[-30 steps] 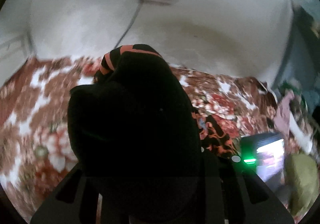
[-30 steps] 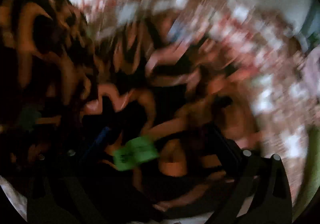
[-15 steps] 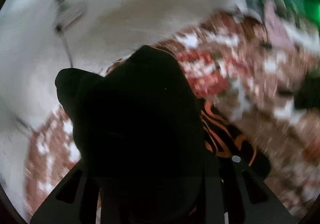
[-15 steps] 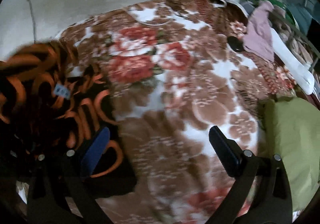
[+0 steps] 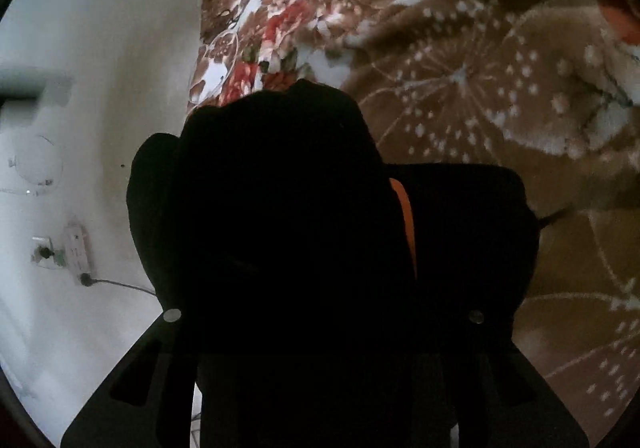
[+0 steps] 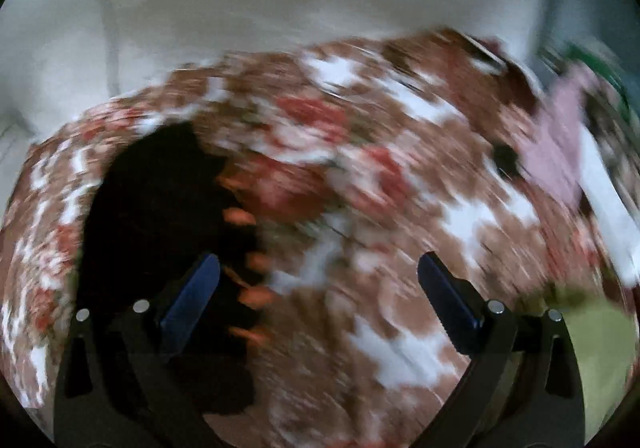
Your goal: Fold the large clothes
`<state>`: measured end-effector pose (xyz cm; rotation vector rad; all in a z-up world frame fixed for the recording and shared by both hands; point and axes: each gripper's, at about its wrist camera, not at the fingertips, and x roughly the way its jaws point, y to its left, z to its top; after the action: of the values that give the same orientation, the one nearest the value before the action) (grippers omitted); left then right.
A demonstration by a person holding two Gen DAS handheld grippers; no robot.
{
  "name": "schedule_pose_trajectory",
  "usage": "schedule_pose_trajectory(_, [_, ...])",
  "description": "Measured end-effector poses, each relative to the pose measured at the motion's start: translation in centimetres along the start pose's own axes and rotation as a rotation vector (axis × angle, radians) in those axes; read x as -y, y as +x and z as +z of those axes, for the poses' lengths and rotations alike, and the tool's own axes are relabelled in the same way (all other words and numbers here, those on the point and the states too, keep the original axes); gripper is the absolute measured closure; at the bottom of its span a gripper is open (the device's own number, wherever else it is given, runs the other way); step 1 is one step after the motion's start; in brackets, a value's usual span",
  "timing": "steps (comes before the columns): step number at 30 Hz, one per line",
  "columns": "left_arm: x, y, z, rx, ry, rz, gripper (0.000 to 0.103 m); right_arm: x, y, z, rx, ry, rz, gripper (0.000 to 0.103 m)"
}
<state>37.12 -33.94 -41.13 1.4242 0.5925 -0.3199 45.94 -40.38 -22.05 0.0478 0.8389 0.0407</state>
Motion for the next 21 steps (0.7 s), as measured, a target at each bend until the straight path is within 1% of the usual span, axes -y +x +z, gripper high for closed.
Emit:
schedule_pose_trajectory(1, [-0.1,0.0,-0.2,0.001,0.004,0.001,0.074,-2.2,1.0,1.4,0.010,-0.029,0.075,0.005])
schedule_pose_trajectory(2, [-0.1,-0.1,-0.4,0.002,0.007,0.004,0.074,-3.7,2.1,2.3,-0.006,-0.048,0.114,0.005])
schedule_pose_trajectory(3, [0.2,-0.3,-0.8,0.005,0.013,0.010,0.074,-5.6,3.9,3.4,-0.040,-0.080,0.141,0.005])
schedule_pose_trajectory(4, [0.4,-0.3,-0.8,0.008,0.019,0.013,0.074,-7.0,5.2,3.9,-0.064,-0.117,0.142,0.005])
schedule_pose_trajectory(5, [0.6,-0.4,-1.0,0.010,0.021,0.019,0.074,-8.5,7.0,4.4,-0.082,-0.176,0.121,0.005])
schedule_pose_trajectory(6, [0.6,-0.2,-0.6,0.011,0.021,0.021,0.074,-9.7,8.7,4.7,-0.098,-0.235,0.087,0.005])
schedule_pose_trajectory(7, [0.7,-0.3,-0.6,0.010,0.023,0.024,0.074,-10.5,10.9,4.8,-0.123,-0.296,0.022,0.005])
schedule_pose_trajectory(8, [0.7,-0.4,-0.7,0.009,0.020,0.024,0.074,-10.6,12.9,4.9,-0.152,-0.325,-0.029,0.005])
schedule_pose_trajectory(9, [0.8,-0.4,-0.6,0.009,0.019,0.026,0.074,-10.4,13.9,4.9,-0.167,-0.325,-0.037,0.005])
schedule_pose_trajectory(10, [1.0,-0.5,-0.6,0.010,0.020,0.031,0.074,-9.9,15.5,4.9,-0.198,-0.329,-0.029,0.005])
schedule_pose_trajectory(14, [2.7,-0.8,-0.7,0.028,0.050,0.093,0.073,-9.3,19.1,3.8,-0.242,-0.417,-0.026,0.005])
schedule_pose_trajectory(16, [3.1,-1.0,-1.0,0.057,0.038,0.108,0.072,-8.4,21.0,3.4,-0.280,-0.391,-0.019,0.005])
schedule_pose_trajectory(18, [2.5,-1.5,-1.3,0.076,-0.011,0.103,0.066,-7.7,21.4,3.0,-0.274,-0.358,-0.013,0.005])
schedule_pose_trajectory(19, [2.0,-2.0,-1.6,0.092,-0.038,0.087,0.056,-7.7,21.1,2.9,-0.263,-0.354,-0.014,0.005])
schedule_pose_trajectory(20, [1.4,-3.0,-2.2,0.118,-0.073,0.061,0.036,-7.7,20.6,2.9,-0.247,-0.351,-0.019,0.005])
schedule_pose_trajectory(21, [0.6,-4.2,-2.8,0.147,-0.108,0.024,0.026,-7.6,20.0,2.8,-0.231,-0.351,-0.030,0.005])
